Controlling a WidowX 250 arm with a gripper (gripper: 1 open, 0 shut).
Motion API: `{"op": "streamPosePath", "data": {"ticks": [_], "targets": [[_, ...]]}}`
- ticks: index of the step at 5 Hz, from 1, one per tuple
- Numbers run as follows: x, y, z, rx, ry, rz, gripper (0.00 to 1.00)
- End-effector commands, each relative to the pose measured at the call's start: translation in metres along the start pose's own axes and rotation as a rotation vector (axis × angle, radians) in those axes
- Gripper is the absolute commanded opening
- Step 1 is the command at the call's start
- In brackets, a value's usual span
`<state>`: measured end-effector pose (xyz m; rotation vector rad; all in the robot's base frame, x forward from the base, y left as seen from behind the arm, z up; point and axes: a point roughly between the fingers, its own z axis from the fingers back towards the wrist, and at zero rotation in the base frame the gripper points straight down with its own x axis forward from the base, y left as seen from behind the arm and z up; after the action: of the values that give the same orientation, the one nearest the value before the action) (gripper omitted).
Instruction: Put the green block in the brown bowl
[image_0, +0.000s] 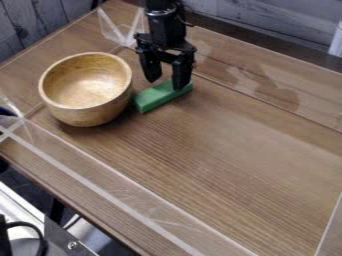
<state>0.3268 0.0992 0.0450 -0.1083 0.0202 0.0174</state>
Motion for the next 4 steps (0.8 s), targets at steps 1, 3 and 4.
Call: {"op": "streamPosePath", "data": {"ticks": [1, 3, 4], "targets": [[0.010, 0.007, 0.011, 0.016, -0.037, -0.008, 1.00], [0.011, 0.006, -0.002, 0.032, -0.007, -0.021, 1.00], [0.014, 0.003, -0.007, 0.050, -0.001, -0.030, 1.00]]}}
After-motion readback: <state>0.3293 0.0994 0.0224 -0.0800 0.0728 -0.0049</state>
